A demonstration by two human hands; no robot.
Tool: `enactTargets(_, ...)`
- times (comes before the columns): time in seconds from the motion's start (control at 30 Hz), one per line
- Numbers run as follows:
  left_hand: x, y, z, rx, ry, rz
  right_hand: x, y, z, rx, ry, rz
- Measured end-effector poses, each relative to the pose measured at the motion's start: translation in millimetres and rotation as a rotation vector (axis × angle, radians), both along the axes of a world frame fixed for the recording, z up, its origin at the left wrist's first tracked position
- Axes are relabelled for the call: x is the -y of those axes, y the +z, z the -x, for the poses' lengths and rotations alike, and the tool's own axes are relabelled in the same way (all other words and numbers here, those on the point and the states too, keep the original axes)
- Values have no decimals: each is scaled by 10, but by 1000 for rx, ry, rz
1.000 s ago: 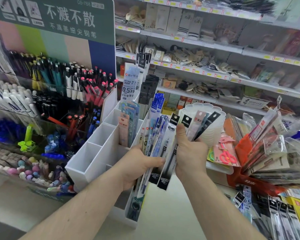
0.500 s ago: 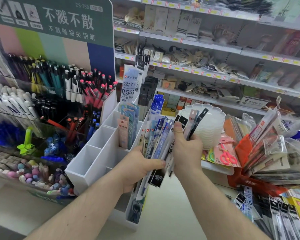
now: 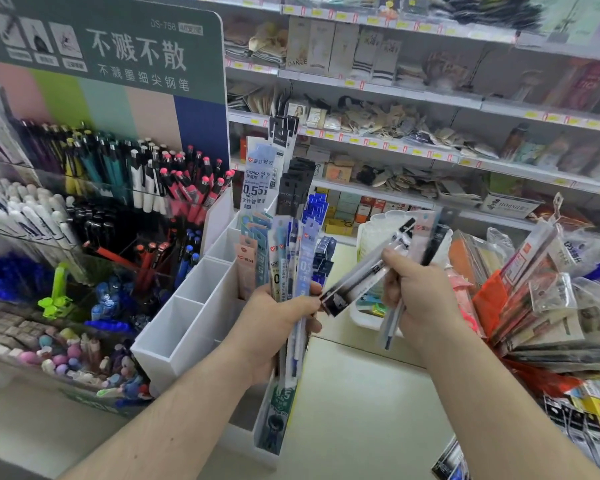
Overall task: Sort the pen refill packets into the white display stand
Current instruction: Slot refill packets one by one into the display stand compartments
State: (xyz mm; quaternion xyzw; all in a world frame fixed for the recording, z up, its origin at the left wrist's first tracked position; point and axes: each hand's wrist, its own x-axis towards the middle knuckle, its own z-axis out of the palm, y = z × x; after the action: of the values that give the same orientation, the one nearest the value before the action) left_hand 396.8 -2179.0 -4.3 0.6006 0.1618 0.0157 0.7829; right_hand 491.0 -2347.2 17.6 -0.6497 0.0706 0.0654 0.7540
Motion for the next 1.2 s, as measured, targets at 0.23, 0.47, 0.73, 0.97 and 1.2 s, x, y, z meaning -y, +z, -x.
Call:
enactTargets(0.23, 17, 501, 23, 198, 160, 69, -162, 319, -223, 97, -132, -92)
enactTargets(0.47, -387, 939, -18, 320, 249, 113, -770, 814, -510, 363, -1, 13)
enactTargets(0.73, -602, 950, -96, 248, 224, 195, -1245, 852, -933, 499, 25, 311)
enactTargets(0.97, -634, 883, -79, 241, 207, 224, -1445, 865, -1068, 583, 112, 523)
enactTargets(1.2, -660, 834, -108, 241, 166, 257, -1549, 945, -1161, 624, 166, 641)
